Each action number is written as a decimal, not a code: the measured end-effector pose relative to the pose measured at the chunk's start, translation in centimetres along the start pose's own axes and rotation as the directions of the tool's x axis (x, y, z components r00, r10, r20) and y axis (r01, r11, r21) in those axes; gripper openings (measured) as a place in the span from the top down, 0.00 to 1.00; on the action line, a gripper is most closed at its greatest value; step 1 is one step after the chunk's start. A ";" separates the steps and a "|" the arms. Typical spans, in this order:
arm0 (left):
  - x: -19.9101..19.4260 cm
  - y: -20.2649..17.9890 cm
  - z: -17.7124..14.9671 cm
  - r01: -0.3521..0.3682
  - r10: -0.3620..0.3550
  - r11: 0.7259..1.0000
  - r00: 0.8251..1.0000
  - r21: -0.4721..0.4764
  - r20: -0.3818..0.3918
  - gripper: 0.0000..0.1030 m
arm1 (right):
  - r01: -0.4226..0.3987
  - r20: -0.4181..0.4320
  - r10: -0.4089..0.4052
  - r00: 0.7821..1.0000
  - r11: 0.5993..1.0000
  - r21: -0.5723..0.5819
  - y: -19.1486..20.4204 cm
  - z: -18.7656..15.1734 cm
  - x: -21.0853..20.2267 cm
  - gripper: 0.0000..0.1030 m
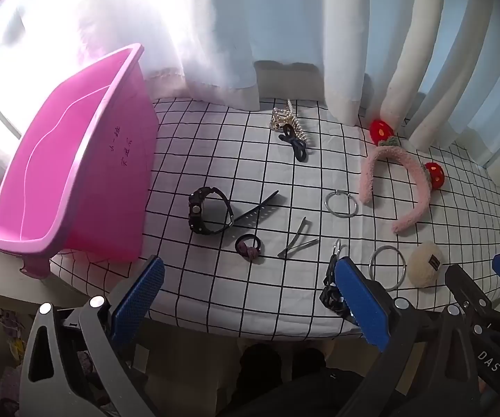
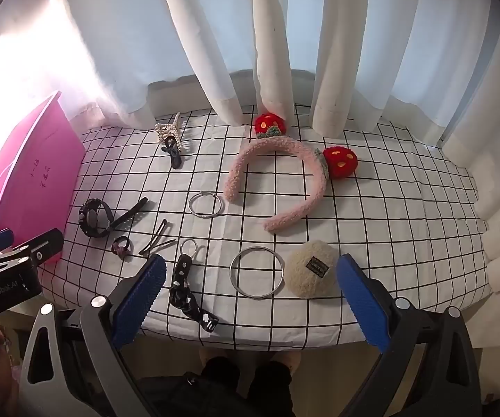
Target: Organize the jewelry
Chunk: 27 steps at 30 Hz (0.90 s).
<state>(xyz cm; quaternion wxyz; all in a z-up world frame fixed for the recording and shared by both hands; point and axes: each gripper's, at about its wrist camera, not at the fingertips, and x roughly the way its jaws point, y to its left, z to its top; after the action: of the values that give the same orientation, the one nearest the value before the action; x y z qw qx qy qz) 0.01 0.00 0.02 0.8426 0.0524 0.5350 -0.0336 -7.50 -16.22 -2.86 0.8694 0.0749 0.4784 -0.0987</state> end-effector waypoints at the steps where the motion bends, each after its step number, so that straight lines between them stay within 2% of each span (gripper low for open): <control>1: 0.0 0.0 0.0 -0.002 0.002 1.000 1.000 0.000 0.006 0.06 | -0.003 0.004 0.003 1.000 1.000 0.002 0.0 0.0 0.0 0.09; 27: -0.3 0.3 0.2 -0.010 0.010 1.000 1.000 0.003 0.016 0.06 | -0.007 0.010 0.007 1.000 1.000 0.006 -0.1 0.2 -0.5 0.09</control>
<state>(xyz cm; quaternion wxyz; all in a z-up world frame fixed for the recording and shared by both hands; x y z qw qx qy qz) 0.07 0.27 0.41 0.8470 0.0563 0.5277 -0.0305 -7.57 -16.29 -2.35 0.8719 0.0788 0.4734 -0.0973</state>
